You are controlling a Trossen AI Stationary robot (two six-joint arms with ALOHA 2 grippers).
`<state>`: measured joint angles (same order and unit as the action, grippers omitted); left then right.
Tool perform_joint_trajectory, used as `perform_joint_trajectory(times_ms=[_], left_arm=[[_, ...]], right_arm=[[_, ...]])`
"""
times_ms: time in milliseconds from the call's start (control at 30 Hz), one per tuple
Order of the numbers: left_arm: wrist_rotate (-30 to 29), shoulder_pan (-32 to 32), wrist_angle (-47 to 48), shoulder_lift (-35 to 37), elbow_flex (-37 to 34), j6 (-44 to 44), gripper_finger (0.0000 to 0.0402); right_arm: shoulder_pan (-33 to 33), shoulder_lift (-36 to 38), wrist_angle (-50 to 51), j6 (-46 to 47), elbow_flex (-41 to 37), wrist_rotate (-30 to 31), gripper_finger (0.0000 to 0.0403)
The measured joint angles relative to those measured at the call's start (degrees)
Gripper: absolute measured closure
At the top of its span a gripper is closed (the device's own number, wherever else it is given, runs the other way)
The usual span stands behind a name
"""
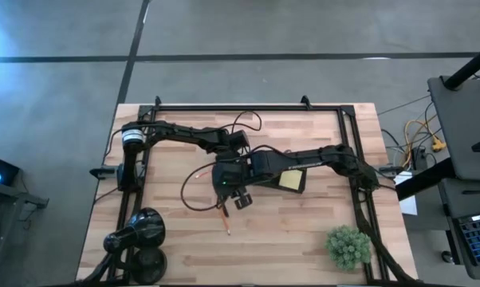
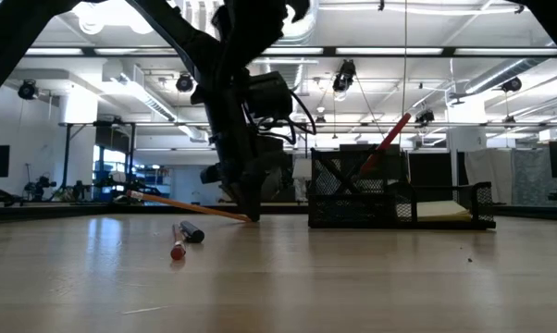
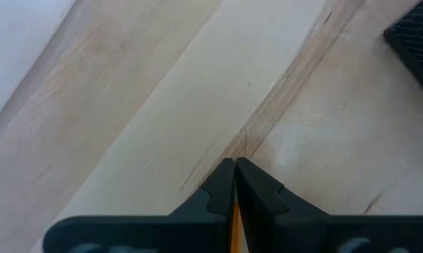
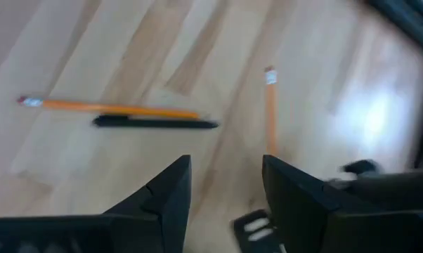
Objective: Pick and place office supplies into organizer
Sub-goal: Put the top pencil into the desk organizer
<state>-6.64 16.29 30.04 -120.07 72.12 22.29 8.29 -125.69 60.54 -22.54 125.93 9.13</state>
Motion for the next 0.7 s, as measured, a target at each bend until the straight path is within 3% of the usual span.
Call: perform_joint_trajectory(times_ms=[167,333,567,700], left_arm=[[-0.8,0.0,0.4,0.0,0.0,1.4,0.0402],[-1.2,0.0,0.6,0.0,-0.2,1.5,0.0402],[-2.8,-1.7,0.0,0.1,-0.8,1.3,0.0402],[-3.3,-2.8,-0.1,0.1,-0.9,1.3,0.0402]], right_arm=[[0.1,-0.1,-2.3,-1.3,-4.2,-1.2,0.0236],[-0.2,-0.2,-2.9,0.1,-2.5,-1.1,0.0237],[-5.7,-0.2,2.0,12.1,3.7,-14.8,0.0247],[-11.2,-0.1,9.4,10.8,7.9,-16.9,0.0257]])
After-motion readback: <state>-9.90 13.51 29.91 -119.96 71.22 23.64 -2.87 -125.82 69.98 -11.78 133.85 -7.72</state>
